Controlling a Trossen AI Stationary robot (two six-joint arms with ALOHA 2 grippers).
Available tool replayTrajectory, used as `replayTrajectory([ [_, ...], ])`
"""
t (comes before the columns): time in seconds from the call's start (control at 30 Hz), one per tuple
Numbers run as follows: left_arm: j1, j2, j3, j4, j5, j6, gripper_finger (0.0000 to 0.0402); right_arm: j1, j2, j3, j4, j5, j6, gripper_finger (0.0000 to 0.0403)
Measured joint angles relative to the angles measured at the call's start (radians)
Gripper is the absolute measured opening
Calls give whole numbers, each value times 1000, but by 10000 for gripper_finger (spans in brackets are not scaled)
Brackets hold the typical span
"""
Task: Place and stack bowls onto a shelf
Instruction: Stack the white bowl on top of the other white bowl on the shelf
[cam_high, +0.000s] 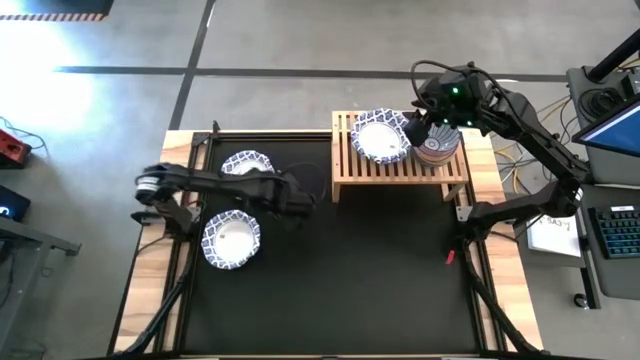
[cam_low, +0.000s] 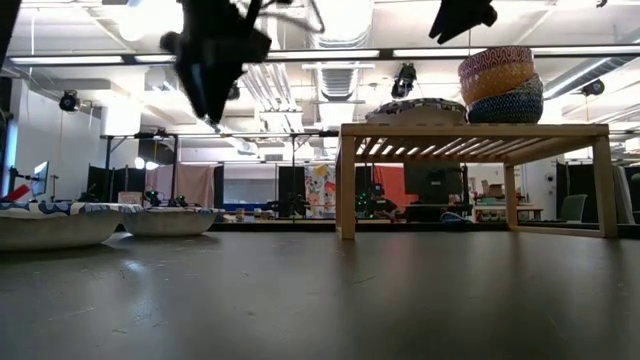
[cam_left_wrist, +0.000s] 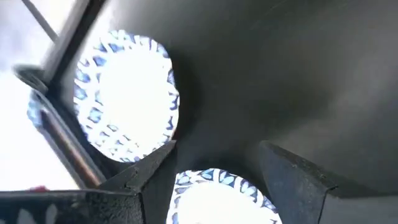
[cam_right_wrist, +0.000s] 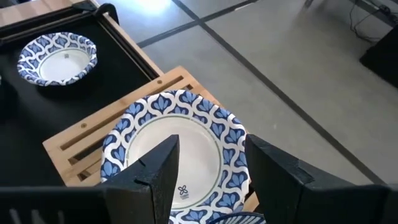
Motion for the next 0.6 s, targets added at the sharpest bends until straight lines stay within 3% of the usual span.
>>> replayTrajectory([
  [0.1,48,-92,-164,169,55,1,202,0,6,0,4,0,-7,173],
  [0.33,154,-227,-477,432,73,-7,198,0,24,0,0,-7,-8,173],
  [0.6,248,-236,-629,598,67,6,197,0,36,0,-4,-7,-7,173],
])
